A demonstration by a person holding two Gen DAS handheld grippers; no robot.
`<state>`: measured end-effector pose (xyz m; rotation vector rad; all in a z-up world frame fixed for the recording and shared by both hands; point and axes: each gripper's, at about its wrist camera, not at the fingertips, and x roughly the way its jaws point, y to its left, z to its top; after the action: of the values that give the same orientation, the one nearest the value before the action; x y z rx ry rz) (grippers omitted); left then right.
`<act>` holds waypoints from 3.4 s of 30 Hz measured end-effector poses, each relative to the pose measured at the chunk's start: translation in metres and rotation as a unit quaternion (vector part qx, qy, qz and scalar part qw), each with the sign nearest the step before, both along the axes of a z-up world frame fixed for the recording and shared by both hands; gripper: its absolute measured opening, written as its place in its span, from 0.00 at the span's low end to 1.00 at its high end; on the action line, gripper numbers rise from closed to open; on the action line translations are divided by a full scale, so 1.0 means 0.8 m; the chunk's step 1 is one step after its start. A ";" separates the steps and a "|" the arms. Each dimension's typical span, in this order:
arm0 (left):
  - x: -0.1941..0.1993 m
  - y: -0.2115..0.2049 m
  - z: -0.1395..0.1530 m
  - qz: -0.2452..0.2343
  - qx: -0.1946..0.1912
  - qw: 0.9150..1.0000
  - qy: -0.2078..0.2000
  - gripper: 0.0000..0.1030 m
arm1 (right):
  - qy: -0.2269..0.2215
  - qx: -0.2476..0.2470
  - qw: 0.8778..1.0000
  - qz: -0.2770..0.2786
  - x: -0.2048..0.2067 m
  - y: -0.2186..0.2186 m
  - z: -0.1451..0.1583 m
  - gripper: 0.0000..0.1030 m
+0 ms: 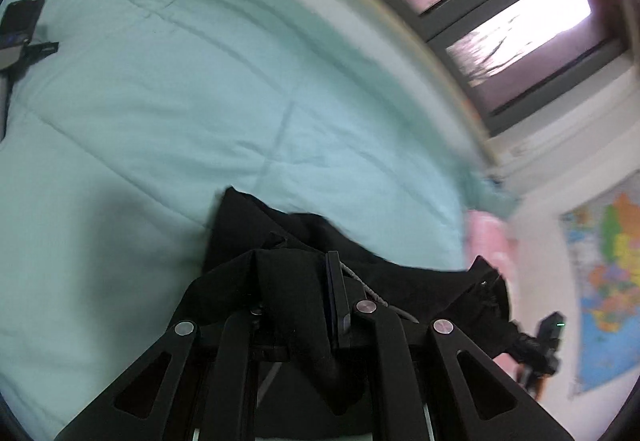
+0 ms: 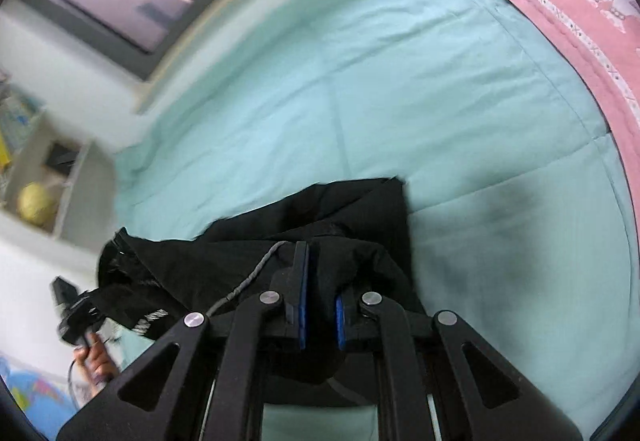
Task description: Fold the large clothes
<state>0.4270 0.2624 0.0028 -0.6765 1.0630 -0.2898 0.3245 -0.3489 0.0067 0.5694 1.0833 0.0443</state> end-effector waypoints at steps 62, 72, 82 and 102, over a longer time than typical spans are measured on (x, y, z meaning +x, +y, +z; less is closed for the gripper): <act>0.173 -0.002 -0.066 0.015 0.149 0.989 0.000 0.13 | -0.021 -0.319 0.942 0.105 0.165 0.047 -0.070 0.17; 0.196 -0.018 -0.202 -0.008 0.181 0.976 0.119 0.16 | 0.102 -0.279 0.949 0.106 0.204 0.040 -0.208 0.23; 0.113 0.025 -0.037 -0.025 0.180 0.983 -0.001 0.52 | -0.012 -0.209 0.973 0.098 0.110 0.044 -0.047 0.48; 0.000 -0.237 -0.165 -0.206 0.206 0.954 0.072 0.60 | 0.089 -0.228 0.941 0.232 0.022 0.207 -0.190 0.49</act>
<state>0.4269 0.0726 -0.1293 -0.0961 1.3539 -0.3662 0.3421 -0.1836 -0.1453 -0.1099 1.3359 0.1500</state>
